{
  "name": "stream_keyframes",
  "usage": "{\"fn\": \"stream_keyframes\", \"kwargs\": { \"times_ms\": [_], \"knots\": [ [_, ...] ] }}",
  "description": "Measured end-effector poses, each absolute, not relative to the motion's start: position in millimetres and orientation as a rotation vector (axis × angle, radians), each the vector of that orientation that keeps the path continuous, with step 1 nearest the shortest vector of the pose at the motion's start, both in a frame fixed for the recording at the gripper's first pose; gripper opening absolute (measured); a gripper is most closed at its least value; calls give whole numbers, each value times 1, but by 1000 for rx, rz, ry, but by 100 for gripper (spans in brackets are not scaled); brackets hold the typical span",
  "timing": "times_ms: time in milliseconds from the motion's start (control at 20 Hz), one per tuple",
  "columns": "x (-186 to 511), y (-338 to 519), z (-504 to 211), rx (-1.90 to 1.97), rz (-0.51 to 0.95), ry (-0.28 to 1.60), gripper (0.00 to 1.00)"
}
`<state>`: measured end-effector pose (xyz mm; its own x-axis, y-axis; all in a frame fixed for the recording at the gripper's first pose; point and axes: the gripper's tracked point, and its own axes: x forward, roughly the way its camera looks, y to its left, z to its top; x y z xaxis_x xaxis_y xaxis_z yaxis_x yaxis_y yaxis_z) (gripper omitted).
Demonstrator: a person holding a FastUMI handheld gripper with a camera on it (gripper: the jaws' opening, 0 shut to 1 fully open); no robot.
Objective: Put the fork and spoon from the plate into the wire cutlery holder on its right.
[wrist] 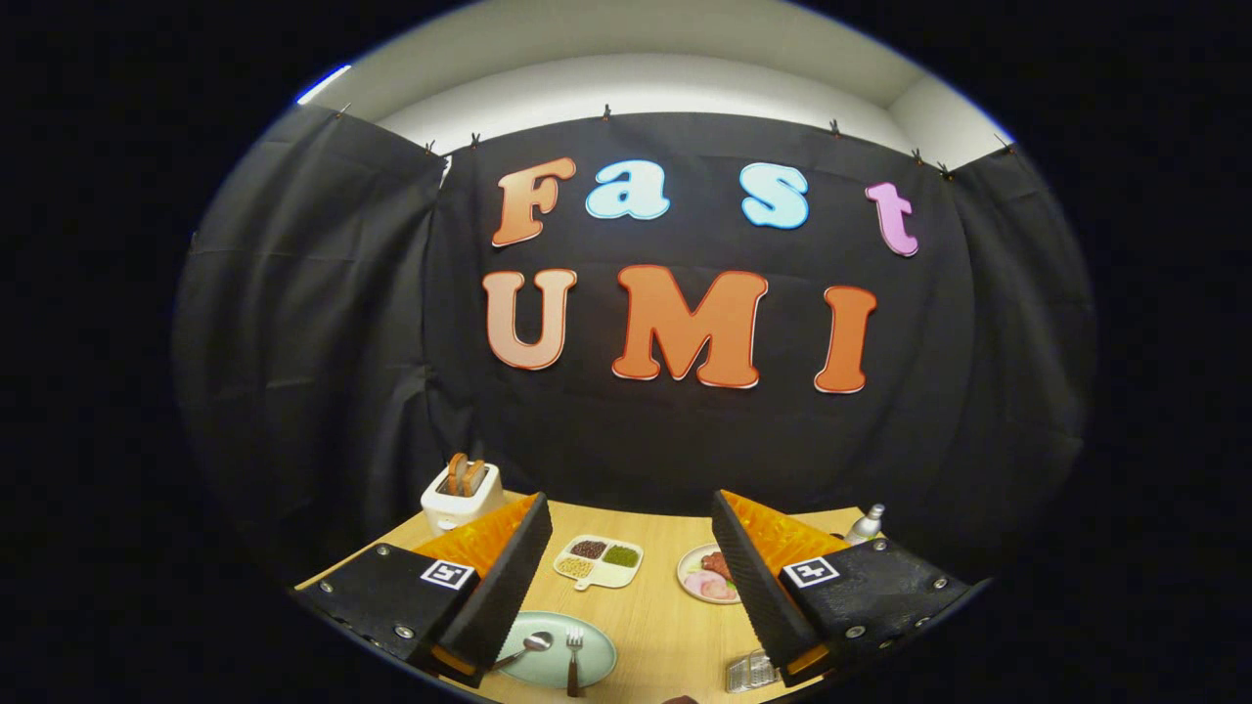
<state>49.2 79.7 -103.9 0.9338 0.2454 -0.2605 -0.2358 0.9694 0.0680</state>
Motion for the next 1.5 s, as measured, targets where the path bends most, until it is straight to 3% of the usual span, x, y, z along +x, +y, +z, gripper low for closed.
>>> {"fn": "stream_keyframes", "kwargs": {
  "times_ms": [650, 850, 1500],
  "knots": [
    [14, 144, -300, -18, 441, 945, 96],
    [-8, 148, -343, -60, 460, 1131, 90],
    [-41, 143, -430, -217, 442, 1423, 70]
  ]
}}
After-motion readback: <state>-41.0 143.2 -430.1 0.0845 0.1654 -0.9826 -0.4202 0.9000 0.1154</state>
